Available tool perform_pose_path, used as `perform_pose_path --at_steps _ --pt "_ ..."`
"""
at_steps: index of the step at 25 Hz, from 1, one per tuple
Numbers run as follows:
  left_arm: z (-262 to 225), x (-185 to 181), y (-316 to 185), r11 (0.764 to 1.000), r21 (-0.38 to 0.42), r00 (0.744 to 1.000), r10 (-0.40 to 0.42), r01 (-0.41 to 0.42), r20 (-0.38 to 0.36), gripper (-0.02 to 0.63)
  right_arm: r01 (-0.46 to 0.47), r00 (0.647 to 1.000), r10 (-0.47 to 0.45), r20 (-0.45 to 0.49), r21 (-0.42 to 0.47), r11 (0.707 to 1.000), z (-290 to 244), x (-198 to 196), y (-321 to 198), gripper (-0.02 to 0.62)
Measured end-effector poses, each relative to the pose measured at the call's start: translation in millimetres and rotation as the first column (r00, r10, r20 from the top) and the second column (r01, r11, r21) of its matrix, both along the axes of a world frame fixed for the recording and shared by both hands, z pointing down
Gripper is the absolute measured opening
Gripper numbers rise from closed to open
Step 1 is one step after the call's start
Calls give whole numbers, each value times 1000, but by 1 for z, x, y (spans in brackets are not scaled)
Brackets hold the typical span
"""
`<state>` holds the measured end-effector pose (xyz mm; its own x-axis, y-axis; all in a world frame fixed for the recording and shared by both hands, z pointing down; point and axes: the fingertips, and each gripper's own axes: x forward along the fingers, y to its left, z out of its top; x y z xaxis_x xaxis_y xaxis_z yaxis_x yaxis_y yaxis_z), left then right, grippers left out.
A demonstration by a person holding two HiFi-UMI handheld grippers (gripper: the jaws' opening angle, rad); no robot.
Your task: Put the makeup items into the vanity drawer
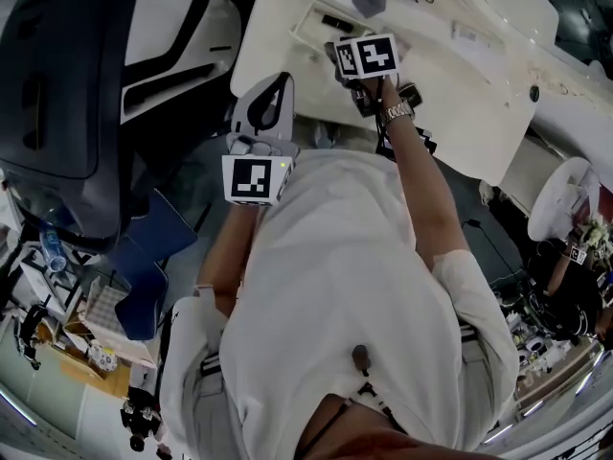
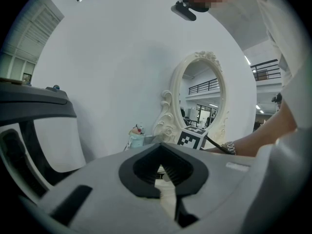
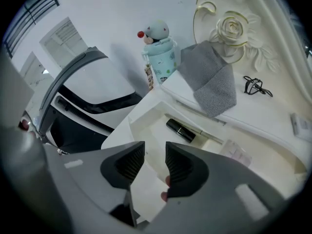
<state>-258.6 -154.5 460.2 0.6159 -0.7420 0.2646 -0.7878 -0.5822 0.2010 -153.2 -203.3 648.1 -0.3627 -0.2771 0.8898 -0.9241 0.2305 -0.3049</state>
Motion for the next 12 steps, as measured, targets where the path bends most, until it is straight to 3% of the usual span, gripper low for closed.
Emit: perform_pose_path --at_steps 4,12 --pt "-4 16 6 1000 12 999 27 -27 -17 6 -22 999 20 29 70 997 -19 7 4 133" --pt "-1 57 27 995 10 995 98 -97 -9 6 -85 995 76 58 176 981 -53 43 26 30"
